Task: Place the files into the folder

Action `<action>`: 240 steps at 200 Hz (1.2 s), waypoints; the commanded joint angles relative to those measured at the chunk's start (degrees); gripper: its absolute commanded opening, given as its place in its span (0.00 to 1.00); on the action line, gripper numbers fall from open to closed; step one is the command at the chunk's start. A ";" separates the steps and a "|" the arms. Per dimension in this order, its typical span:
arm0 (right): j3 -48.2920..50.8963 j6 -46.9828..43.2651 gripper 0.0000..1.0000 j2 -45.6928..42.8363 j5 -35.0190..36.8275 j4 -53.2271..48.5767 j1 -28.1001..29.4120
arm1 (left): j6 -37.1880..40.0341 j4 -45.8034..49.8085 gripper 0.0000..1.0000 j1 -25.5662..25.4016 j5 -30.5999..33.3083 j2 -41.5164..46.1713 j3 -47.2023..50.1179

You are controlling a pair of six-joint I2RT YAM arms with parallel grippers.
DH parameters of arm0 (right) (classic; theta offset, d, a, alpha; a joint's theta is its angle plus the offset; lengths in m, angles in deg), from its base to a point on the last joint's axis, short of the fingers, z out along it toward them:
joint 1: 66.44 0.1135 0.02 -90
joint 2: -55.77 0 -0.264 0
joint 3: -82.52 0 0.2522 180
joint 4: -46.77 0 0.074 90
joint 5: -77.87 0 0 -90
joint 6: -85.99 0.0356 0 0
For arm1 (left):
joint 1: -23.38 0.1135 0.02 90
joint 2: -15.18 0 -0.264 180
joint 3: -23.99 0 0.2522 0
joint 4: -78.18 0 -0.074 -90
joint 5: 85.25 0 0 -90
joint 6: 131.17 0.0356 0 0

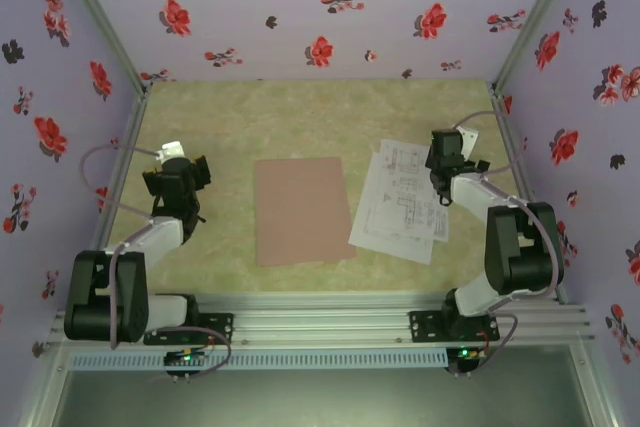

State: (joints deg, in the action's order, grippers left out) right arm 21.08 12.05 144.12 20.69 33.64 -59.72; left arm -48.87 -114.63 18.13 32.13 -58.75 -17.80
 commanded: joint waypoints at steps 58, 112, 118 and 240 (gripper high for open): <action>-0.21 -0.85 0.99 -0.99 0.07 1.03 -0.32 | 0.47 -2.06 0.99 0.58 0.09 0.26 -0.75; -0.74 -0.93 0.99 -1.08 -0.21 0.81 -0.31 | 0.24 -2.07 0.99 0.60 0.11 0.45 -0.45; -0.83 -0.94 0.99 -1.02 -0.27 0.72 -0.32 | 0.25 -2.00 0.99 0.60 0.11 0.45 -0.43; -1.97 3.49 0.99 -9.39 -0.42 -2.53 -0.37 | -12.63 20.60 0.99 0.07 10.36 6.52 -10.90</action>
State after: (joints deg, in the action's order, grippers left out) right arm 21.04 12.33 140.89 20.65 32.70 -59.72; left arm -51.65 -108.86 18.15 35.17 -56.00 -19.77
